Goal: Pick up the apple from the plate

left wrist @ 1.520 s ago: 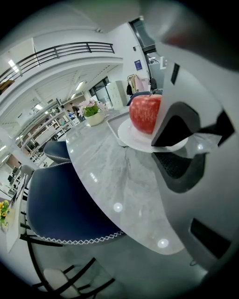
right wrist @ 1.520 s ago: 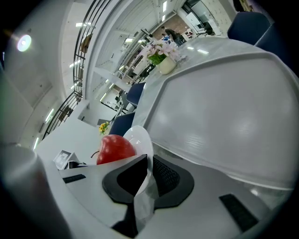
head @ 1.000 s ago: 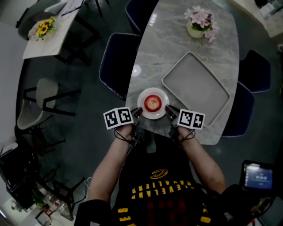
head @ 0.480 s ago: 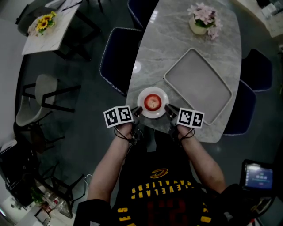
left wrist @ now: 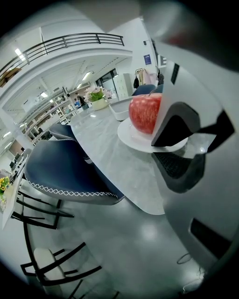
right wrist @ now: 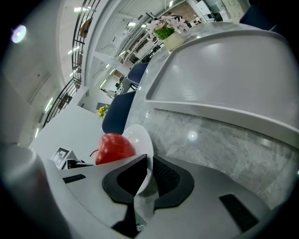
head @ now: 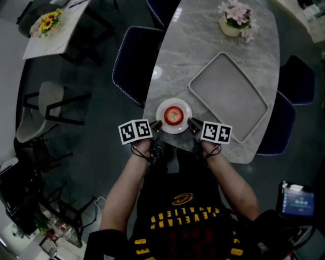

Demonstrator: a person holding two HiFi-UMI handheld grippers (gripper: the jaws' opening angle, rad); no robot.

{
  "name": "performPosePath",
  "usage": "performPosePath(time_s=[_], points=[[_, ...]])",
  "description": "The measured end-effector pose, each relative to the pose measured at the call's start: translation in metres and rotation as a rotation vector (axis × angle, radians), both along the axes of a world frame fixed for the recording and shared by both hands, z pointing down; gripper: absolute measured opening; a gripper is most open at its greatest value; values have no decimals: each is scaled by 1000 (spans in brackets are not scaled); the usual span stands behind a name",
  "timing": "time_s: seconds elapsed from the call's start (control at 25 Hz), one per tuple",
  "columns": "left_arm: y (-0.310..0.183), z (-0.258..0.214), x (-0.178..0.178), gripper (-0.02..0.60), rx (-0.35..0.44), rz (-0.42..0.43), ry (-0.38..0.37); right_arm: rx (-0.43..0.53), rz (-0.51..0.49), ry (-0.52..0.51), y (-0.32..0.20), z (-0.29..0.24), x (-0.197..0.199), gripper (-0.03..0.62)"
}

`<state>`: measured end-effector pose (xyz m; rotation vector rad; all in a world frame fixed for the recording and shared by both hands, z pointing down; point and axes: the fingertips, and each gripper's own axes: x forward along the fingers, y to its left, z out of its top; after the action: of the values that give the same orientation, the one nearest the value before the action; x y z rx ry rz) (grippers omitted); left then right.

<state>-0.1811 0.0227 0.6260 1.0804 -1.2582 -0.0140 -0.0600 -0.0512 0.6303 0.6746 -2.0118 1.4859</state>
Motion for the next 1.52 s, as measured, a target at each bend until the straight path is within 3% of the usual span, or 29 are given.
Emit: performPosePath(time_s=[0.92,1.52], points=[[12,15,-9,42,-29,-14,35,-6,-43,33,7,11,-12,46],[11,15,-8,62,1,28,-8,63,-107,68,4,10,-12,59]])
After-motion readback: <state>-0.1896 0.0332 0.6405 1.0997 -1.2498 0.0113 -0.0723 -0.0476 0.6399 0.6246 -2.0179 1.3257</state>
